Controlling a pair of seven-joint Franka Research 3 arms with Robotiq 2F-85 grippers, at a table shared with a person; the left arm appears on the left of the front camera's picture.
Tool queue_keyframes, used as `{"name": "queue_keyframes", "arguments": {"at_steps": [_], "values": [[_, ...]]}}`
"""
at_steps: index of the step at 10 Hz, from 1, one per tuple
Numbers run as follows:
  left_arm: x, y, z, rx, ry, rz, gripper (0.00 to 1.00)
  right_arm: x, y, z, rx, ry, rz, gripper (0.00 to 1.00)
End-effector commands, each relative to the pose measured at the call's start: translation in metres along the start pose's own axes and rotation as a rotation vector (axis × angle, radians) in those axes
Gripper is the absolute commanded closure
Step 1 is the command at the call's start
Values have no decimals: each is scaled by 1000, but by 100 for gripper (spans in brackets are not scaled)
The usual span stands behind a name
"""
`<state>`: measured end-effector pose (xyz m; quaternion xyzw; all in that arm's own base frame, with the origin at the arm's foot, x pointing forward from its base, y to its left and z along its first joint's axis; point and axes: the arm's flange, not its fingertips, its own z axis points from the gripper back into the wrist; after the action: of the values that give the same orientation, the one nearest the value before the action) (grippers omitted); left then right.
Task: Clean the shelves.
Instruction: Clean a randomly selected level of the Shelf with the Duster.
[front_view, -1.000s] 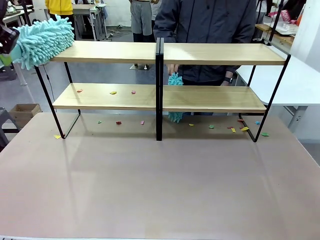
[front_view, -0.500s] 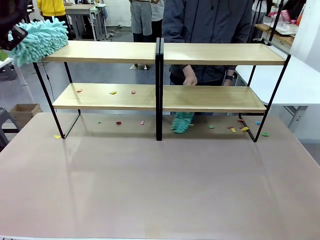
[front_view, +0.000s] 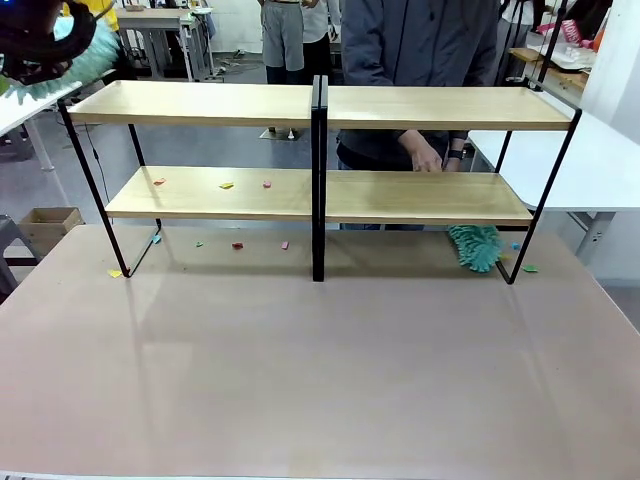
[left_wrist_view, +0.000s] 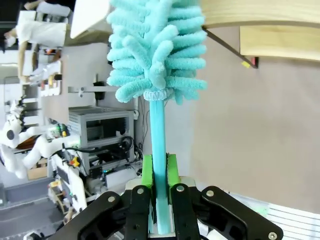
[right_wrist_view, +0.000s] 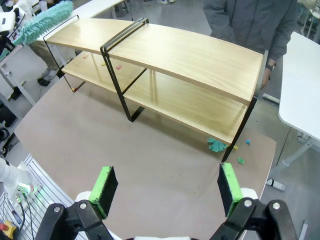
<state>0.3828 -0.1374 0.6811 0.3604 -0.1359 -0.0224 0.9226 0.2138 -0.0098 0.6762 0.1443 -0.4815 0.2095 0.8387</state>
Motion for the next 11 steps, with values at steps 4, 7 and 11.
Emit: {"name": "queue_keyframes", "arguments": {"at_steps": [4,7,11], "values": [[-10,76,16,-377,-46,90,88,-1,0,0,3,0,-1,0],[-57,151,4,-788,-109,-47,88,-1,0,0,3,0,-1,0],[-164,219,-43,-1181,-253,-507,88,-1,0,0,3,0,-1,0]]}}
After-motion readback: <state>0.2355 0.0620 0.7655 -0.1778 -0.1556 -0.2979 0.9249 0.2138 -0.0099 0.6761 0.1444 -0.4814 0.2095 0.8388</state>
